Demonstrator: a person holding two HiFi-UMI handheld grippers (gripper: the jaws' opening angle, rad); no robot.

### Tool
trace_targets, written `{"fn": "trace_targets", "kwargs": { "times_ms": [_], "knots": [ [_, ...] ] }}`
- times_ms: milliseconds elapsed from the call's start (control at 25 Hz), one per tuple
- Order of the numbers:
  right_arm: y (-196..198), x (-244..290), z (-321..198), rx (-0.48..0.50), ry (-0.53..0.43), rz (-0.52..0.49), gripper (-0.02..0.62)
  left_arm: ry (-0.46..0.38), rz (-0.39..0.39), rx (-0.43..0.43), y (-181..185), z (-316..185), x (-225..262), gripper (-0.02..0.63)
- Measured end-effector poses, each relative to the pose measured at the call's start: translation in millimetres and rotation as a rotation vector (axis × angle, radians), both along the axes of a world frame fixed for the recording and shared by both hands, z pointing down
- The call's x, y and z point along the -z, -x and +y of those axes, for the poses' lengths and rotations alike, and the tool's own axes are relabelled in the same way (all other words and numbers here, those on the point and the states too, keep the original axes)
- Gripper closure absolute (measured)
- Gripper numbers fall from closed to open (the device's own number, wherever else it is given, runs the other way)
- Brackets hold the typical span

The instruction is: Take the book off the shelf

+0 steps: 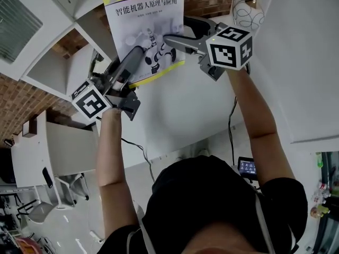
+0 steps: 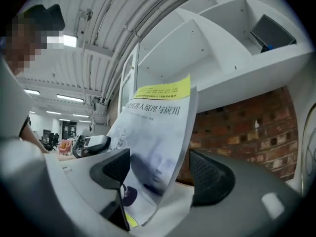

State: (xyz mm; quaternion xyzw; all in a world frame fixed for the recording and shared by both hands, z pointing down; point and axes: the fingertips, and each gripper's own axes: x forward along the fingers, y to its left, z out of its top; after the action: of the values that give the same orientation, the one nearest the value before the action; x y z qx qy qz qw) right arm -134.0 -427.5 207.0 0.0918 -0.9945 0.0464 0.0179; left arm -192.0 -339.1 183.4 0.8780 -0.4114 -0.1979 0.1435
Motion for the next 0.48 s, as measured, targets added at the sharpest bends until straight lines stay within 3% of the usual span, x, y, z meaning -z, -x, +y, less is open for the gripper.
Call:
{"fn": "trace_targets", "kwargs": {
  "times_ms": [120,320,480],
  "knots": [
    [-3,2,10,0.054,0.034,-0.015,0.218,-0.011,0.029,-0.027,-8,13,1,0.538],
    [2,-41,15,0.197,0.110,-0.075,0.209,-0.022,0.094,-0.079,-3,18,-40,0.538],
    [0,-86,63,0.284,0.167,-0.090,0.218,0.000,0.070,-0.112,-13,53,-78,0.537]
  ]
}}
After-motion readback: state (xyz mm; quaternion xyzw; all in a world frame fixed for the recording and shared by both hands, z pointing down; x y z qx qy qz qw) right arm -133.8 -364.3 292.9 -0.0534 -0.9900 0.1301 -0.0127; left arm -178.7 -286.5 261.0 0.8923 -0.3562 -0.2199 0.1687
